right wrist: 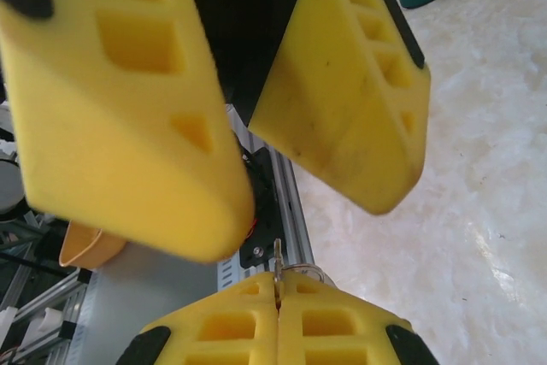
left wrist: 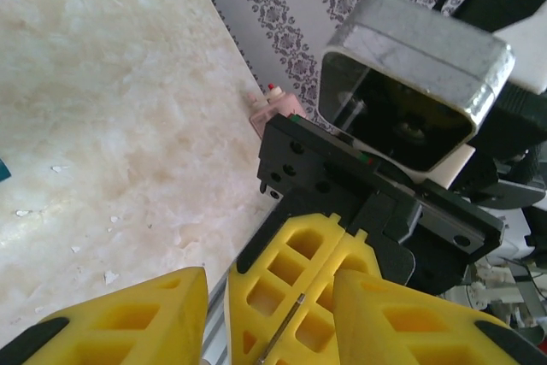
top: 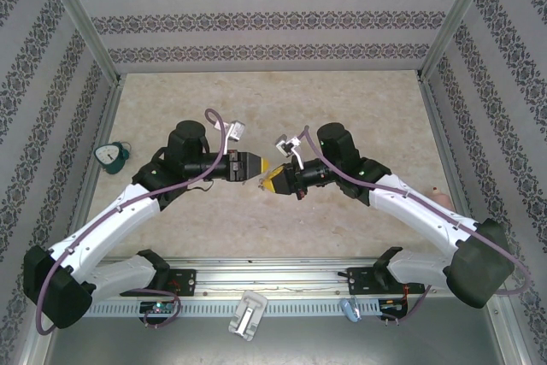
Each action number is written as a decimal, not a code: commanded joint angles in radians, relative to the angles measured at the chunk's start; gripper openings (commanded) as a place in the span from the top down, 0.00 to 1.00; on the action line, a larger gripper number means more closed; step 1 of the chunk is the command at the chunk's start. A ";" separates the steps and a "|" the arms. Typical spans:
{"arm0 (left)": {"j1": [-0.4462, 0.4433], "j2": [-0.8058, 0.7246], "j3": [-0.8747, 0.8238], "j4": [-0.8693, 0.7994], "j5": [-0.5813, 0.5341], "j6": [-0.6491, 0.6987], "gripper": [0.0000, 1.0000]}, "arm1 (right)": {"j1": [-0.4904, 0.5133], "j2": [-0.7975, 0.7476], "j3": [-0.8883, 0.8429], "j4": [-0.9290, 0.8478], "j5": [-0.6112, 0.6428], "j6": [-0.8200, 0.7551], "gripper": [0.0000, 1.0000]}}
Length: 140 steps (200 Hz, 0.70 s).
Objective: Unlock with the key
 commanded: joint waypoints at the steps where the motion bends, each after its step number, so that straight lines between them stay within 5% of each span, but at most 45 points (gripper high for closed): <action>1: -0.022 -0.001 0.037 -0.019 0.028 0.048 0.59 | 0.012 0.011 0.033 0.017 -0.040 -0.005 1.00; 73: -0.043 0.014 0.040 -0.034 0.036 0.060 0.72 | 0.011 0.006 0.026 0.036 -0.053 0.010 1.00; 140: -0.047 0.002 0.044 -0.045 -0.018 0.064 1.00 | -0.012 0.000 0.004 0.046 -0.042 0.024 1.00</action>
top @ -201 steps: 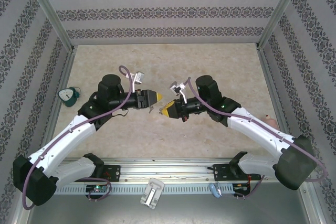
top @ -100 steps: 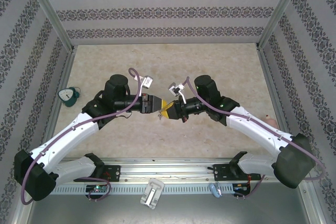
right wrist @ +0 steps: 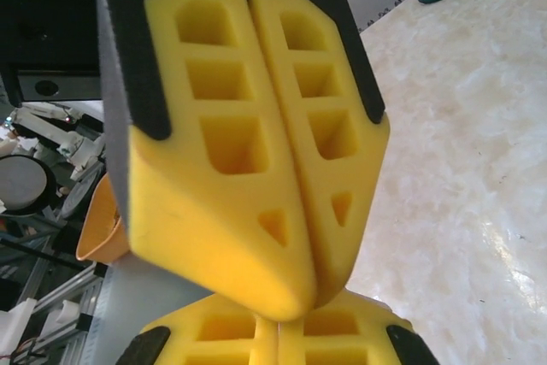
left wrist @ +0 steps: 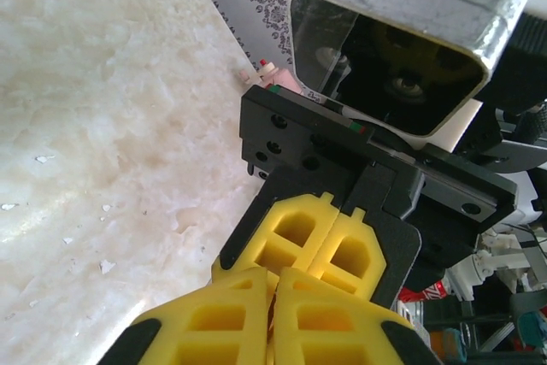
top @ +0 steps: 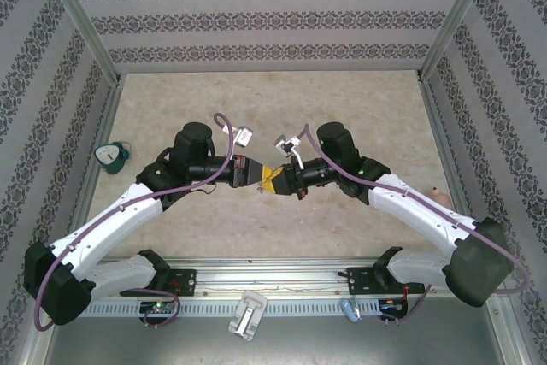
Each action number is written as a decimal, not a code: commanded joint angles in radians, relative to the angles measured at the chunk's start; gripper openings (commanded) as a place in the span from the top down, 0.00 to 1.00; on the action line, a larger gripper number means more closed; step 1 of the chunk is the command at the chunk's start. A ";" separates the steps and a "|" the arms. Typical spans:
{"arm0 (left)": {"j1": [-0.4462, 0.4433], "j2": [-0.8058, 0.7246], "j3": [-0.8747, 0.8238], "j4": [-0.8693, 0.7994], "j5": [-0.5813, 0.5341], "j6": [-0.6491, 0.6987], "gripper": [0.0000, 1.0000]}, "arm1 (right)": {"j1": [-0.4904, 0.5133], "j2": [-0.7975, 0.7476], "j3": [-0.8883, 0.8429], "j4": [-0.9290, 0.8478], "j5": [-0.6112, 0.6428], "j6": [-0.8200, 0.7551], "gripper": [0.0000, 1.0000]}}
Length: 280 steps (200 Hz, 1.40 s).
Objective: Unlock with the key
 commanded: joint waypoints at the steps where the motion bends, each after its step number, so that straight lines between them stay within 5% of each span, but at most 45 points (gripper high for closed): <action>1: -0.017 -0.013 0.036 -0.020 -0.029 0.008 1.00 | -0.012 -0.006 0.000 0.043 -0.001 0.010 1.00; 12: -0.015 -0.016 0.041 -0.033 -0.067 0.010 1.00 | -0.025 -0.011 -0.011 0.047 0.019 0.020 0.96; 32: -0.015 -0.030 0.032 -0.042 -0.197 -0.004 1.00 | -0.062 -0.027 -0.053 0.079 0.078 0.060 0.72; 62: 0.009 -0.058 -0.020 0.028 -0.342 -0.076 1.00 | -0.104 -0.072 -0.135 0.162 0.236 0.140 0.62; 85: 0.021 -0.086 -0.068 0.065 -0.459 -0.138 1.00 | -0.122 -0.098 -0.189 0.234 0.376 0.223 0.63; 137: 0.040 -0.153 -0.174 0.195 -0.568 -0.234 1.00 | -0.122 -0.063 -0.329 0.713 0.484 0.536 0.55; 165: 0.043 -0.176 -0.240 0.352 -0.582 -0.285 1.00 | -0.110 0.009 -0.323 0.849 0.510 0.622 0.56; 208: 0.042 -0.156 -0.267 0.473 -0.571 -0.296 1.00 | -0.014 0.057 -0.262 0.877 0.535 0.524 0.55; 280: 0.043 -0.140 -0.293 0.604 -0.509 -0.335 1.00 | 0.003 0.193 -0.235 1.158 0.446 0.712 0.60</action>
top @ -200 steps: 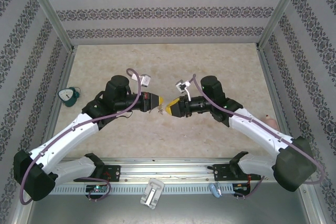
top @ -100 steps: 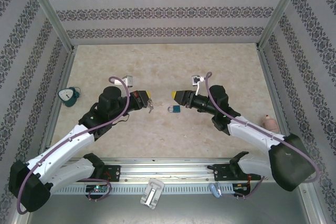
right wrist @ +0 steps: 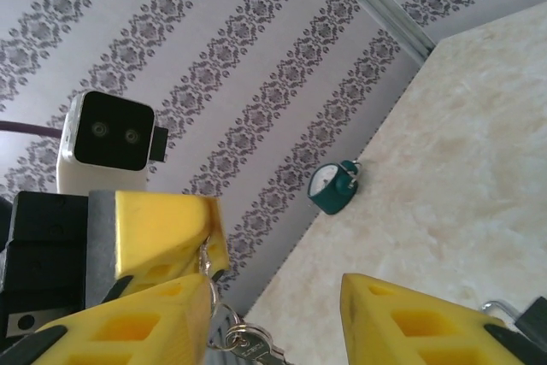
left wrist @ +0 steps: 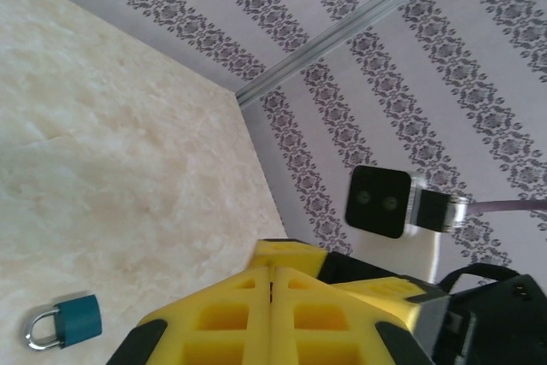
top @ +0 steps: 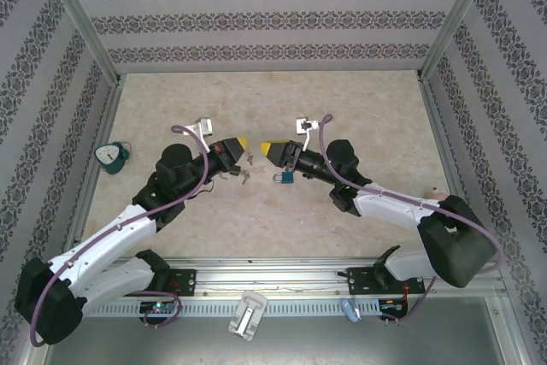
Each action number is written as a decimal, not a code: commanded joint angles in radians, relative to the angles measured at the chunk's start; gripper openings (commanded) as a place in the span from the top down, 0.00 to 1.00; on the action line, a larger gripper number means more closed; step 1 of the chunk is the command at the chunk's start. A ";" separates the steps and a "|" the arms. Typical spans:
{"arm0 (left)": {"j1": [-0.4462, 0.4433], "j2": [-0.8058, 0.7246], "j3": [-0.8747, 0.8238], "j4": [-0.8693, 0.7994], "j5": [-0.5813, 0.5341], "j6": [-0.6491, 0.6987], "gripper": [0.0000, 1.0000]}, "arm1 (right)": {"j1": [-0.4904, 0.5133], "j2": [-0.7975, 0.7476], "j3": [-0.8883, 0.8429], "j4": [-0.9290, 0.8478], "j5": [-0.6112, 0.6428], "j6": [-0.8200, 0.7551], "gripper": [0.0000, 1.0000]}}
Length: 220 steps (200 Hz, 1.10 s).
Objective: Unlock with the key
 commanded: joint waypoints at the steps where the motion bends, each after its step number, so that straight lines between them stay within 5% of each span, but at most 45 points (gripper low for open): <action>1: 0.014 0.001 -0.011 0.108 0.038 -0.025 1.00 | 0.009 0.036 0.035 0.166 -0.050 0.074 0.60; 220: 0.014 -0.009 -0.037 0.174 0.035 -0.045 1.00 | 0.053 0.141 0.062 0.351 -0.150 0.167 0.62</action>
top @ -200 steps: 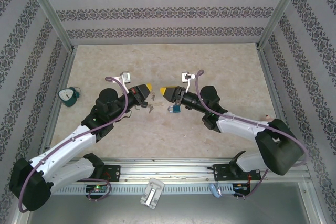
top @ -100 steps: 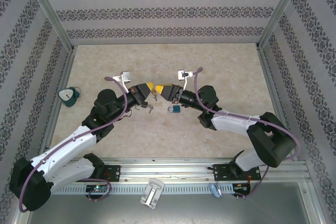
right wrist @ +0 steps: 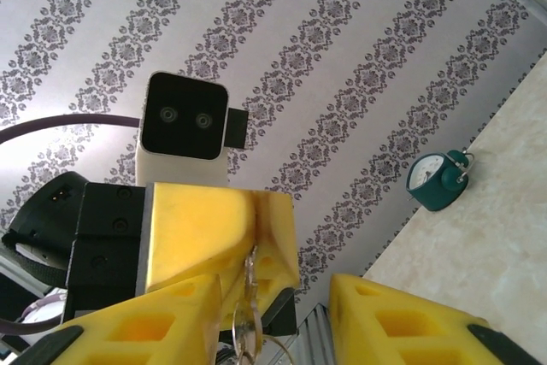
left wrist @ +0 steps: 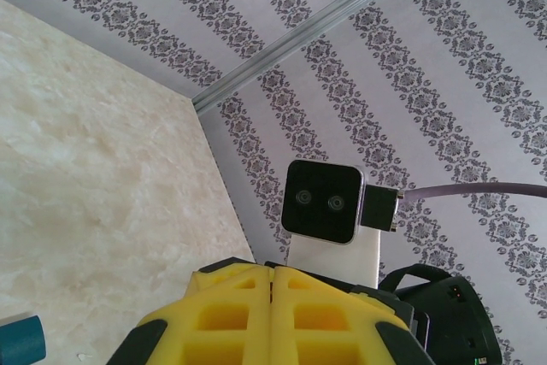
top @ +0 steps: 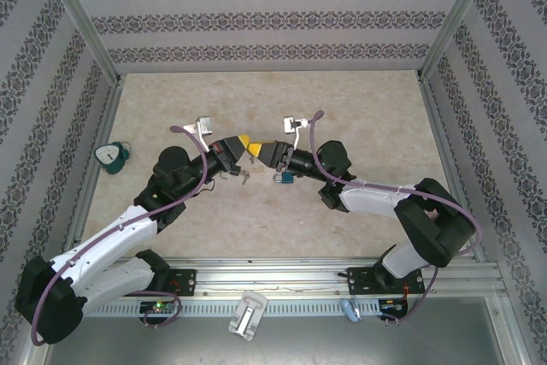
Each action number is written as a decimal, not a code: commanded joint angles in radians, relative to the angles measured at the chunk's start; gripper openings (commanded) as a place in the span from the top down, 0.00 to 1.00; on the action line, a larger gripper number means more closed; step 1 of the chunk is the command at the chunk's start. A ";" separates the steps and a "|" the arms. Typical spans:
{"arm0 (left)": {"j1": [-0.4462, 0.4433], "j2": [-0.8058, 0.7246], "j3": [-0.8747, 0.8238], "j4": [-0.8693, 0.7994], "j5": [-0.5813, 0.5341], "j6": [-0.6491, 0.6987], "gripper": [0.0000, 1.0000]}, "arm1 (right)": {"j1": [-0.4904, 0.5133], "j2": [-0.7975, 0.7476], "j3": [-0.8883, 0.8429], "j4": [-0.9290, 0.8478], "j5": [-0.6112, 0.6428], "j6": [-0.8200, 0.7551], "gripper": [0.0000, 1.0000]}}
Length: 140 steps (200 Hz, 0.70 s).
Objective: Unlock with the key
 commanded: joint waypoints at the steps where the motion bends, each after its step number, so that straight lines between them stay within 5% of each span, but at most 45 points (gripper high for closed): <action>1: 0.014 -0.012 -0.009 0.059 -0.005 -0.006 1.00 | 0.012 -0.002 0.017 0.067 -0.030 0.005 0.62; 71: 0.014 -0.035 -0.021 0.057 -0.027 -0.005 1.00 | 0.016 0.010 0.011 0.092 -0.050 0.023 0.69; 112: 0.015 -0.040 -0.021 0.061 -0.031 -0.006 1.00 | 0.025 0.025 0.017 0.110 -0.066 0.034 0.64; 140: 0.017 -0.042 -0.020 0.063 -0.031 -0.006 1.00 | 0.028 0.031 0.021 0.115 -0.073 0.037 0.74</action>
